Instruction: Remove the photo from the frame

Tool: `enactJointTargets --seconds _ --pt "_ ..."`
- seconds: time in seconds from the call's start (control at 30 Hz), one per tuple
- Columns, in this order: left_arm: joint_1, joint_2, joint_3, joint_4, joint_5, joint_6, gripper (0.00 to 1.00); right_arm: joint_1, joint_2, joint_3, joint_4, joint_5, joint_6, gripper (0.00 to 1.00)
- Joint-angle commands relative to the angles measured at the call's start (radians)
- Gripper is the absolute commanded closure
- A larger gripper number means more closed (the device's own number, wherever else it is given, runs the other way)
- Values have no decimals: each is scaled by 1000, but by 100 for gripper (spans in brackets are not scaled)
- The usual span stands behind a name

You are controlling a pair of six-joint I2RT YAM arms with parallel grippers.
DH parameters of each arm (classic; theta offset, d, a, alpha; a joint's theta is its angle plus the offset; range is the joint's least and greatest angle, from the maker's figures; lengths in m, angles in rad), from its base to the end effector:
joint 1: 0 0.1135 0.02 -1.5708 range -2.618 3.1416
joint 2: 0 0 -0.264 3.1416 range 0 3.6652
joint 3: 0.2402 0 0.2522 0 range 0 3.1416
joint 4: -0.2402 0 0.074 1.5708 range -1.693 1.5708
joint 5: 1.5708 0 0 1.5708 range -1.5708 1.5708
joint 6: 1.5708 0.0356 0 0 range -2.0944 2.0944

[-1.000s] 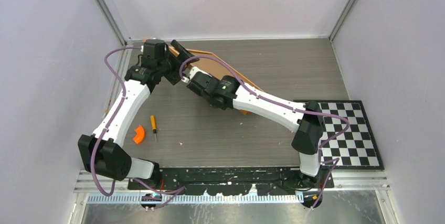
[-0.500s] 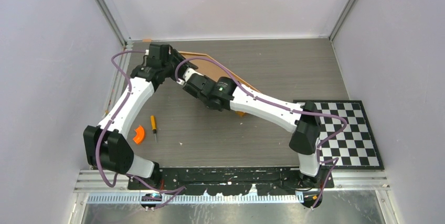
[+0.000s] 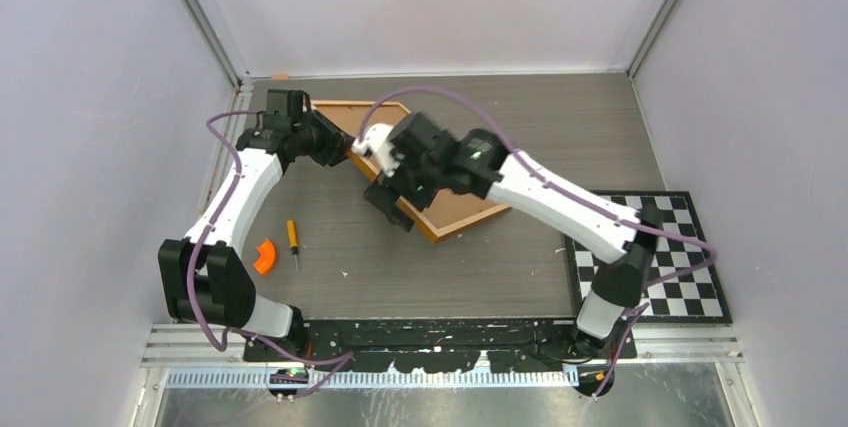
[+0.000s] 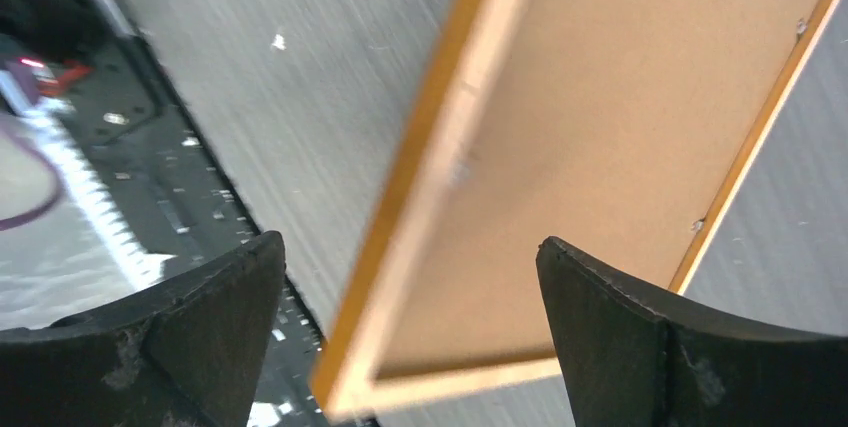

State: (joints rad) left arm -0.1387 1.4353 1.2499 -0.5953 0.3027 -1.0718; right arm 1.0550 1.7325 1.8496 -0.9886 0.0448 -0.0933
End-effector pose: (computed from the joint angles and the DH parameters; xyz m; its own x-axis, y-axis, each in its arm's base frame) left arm 0.3084 -0.0538 0.3129 -0.6336 -0.7578 -0.1558 -0.4485 0.5238 -0.7242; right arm 0.1835 0.3205 0.3784 -0.2962 -0.7111 -0.6377 -0.8863 0.4535 -0.0941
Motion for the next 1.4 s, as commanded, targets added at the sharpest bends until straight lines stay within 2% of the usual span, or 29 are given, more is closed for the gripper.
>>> enactJointTargets --seconds 0.0,0.13,0.33,0.47,0.57,0.77,1.0,1.1,1.27,1.37 --pt "49 -11 -27 8 182 233 100 -224 -150 -32 25 -412 138 0" --pt "87 11 -84 19 335 390 100 -385 -280 -110 125 -552 282 0" --pt "100 88 -139 9 538 681 100 -482 -400 -155 187 -566 469 0" --pt "101 205 -127 -62 574 843 100 -539 -440 -191 220 -622 581 0" --pt "101 280 -126 -83 575 901 100 -567 -464 -228 257 -656 651 0" --pt "114 407 -85 -35 535 897 100 -599 -460 -259 297 -694 721 0" --pt "119 529 -5 23 513 879 100 -608 -437 -229 276 -712 709 0" --pt "120 560 26 58 485 858 100 -652 -411 -240 276 -763 705 0" --pt "120 618 71 115 456 815 96 -698 -386 -312 266 -791 588 0" --pt "120 638 83 139 442 797 88 -702 -377 -343 215 -747 474 0"
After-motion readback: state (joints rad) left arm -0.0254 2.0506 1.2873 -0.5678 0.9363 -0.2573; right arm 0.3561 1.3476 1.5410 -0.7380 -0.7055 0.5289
